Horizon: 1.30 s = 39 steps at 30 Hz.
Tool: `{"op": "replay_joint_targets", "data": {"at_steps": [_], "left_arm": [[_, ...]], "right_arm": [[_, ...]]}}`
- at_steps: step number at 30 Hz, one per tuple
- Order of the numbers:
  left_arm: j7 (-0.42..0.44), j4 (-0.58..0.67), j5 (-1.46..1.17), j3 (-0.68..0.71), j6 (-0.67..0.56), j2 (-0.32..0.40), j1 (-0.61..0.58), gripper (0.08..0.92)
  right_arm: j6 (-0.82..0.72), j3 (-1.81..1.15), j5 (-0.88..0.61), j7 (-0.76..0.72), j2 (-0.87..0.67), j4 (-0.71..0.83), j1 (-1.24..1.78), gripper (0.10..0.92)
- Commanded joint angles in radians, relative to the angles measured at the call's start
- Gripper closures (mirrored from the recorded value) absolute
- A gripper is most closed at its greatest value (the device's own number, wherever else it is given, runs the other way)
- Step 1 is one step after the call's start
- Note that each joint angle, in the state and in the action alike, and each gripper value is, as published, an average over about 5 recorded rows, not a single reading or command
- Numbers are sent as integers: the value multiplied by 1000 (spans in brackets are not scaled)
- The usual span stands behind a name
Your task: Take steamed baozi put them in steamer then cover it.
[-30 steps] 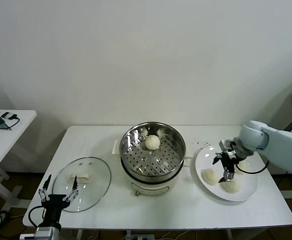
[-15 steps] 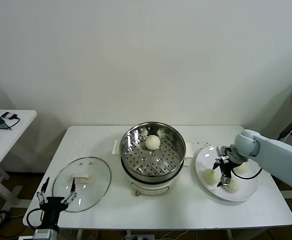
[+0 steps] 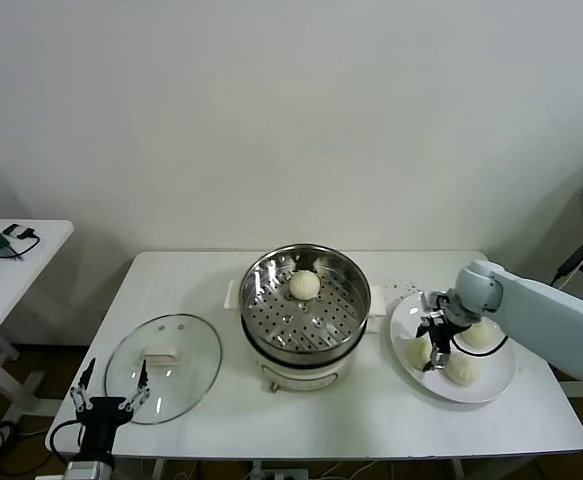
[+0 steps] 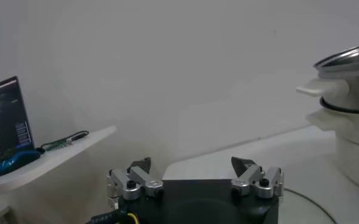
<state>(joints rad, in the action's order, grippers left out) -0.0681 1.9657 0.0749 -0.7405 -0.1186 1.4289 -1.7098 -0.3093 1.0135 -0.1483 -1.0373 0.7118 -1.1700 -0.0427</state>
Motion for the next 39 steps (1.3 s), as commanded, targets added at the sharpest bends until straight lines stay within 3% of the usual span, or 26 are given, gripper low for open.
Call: {"op": "replay_joint_targets", "data": {"at_steps": [1, 11, 25, 33, 39], "left_arm": [[0, 4, 0, 0, -3, -1, -5, 177], [2, 14, 0, 5, -2, 0, -11, 177], [2, 60, -3, 54, -2, 1, -37, 177], [-7, 69, -1, 64, -6, -3, -59, 177], [-13, 74, 0, 66, -1, -4, -62, 177]], "right_arm": [[0, 5, -12, -1, -2, 5, -16, 309], [-3, 191, -157, 2, -43, -43, -333, 339], [-73, 556, -638, 34, 159, -113, -949, 341], [-179, 530, -815, 173, 310, -177, -934, 338], [-232, 509, -844, 260, 444, -197, -834, 338]]}}
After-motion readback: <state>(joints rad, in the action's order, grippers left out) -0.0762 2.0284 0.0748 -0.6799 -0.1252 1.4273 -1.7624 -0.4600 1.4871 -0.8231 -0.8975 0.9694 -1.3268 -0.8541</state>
